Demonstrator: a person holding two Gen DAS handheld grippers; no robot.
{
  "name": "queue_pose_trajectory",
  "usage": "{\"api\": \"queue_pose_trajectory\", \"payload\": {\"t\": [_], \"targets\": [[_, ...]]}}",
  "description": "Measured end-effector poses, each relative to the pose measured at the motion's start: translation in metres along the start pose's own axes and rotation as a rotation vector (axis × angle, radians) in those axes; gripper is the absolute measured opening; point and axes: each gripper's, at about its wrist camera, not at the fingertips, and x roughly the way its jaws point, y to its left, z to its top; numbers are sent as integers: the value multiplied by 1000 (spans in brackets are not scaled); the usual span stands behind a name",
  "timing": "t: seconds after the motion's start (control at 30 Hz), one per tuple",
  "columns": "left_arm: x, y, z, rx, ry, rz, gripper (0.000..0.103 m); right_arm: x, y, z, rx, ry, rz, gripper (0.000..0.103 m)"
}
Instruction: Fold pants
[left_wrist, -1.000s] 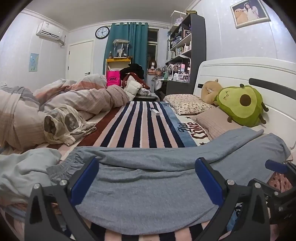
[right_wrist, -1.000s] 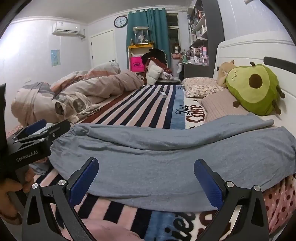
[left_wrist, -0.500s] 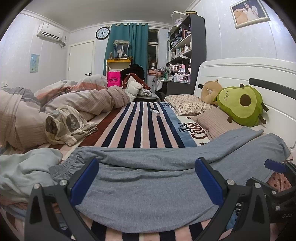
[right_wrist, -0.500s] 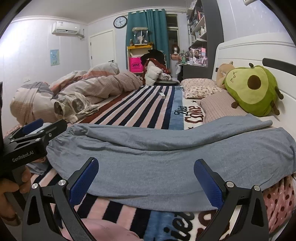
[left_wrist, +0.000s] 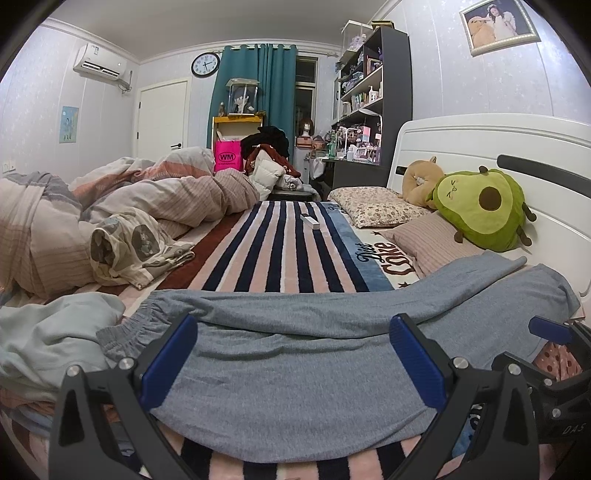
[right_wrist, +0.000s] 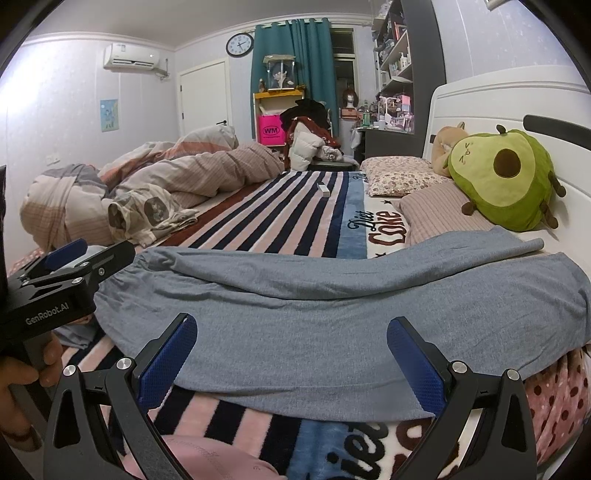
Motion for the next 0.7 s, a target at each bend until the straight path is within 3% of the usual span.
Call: {"api": "queue_pose_trajectory", "payload": {"t": [0.7], "targets": [[2, -3, -2, 5, 7, 0, 102, 0, 1, -1, 5, -1, 5, 103]]}}
